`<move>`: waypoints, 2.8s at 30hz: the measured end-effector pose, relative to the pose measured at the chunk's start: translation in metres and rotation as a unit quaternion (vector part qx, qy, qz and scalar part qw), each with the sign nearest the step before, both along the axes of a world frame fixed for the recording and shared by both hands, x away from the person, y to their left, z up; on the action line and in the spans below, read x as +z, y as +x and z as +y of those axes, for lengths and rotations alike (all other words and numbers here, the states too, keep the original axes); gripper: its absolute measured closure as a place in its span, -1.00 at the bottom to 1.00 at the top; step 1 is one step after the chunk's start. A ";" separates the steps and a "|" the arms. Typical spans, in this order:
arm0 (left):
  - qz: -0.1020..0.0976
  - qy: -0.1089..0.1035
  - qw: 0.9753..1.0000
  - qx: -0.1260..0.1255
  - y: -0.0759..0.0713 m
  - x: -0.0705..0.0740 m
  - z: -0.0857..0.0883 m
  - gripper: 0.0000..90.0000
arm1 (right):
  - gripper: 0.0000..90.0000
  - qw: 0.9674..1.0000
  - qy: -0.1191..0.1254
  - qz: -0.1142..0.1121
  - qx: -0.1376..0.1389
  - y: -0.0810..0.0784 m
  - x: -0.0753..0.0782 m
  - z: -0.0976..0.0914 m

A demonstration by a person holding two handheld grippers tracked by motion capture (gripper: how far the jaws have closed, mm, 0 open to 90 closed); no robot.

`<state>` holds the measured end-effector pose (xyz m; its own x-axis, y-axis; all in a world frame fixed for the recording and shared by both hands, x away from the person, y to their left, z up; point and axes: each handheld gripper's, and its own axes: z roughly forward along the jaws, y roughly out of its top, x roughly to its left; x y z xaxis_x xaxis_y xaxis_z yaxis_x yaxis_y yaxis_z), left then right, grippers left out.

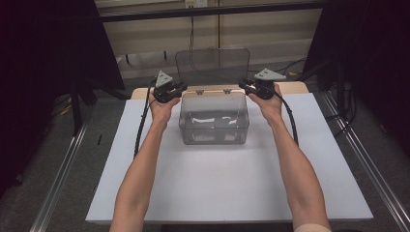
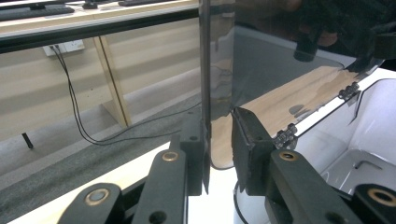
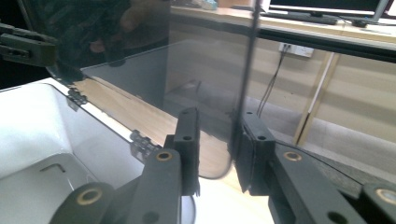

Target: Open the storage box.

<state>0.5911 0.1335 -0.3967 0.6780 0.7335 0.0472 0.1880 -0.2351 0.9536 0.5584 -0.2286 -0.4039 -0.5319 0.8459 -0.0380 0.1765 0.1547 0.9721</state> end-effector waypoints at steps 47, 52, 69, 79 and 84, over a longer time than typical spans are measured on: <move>0.037 -0.022 0.999 0.017 0.013 -0.011 -0.005 0.39 | 0.32 0.997 0.049 0.048 -0.034 0.023 -0.004 0.009; 0.047 -0.028 0.998 0.019 0.014 -0.013 -0.005 0.32 | 0.28 0.997 0.050 0.052 -0.036 0.024 -0.005 0.009; 0.074 -0.058 0.995 0.021 0.018 -0.018 -0.003 0.24 | 0.18 0.995 0.055 0.078 -0.039 0.026 -0.007 0.007; 0.094 -0.074 0.993 0.022 0.021 -0.019 -0.002 0.23 | 0.23 0.993 0.062 0.089 -0.043 0.028 -0.010 0.005; 0.098 -0.072 0.992 0.025 0.020 -0.019 -0.003 0.23 | 0.24 0.992 0.064 0.094 -0.047 0.028 -0.010 0.005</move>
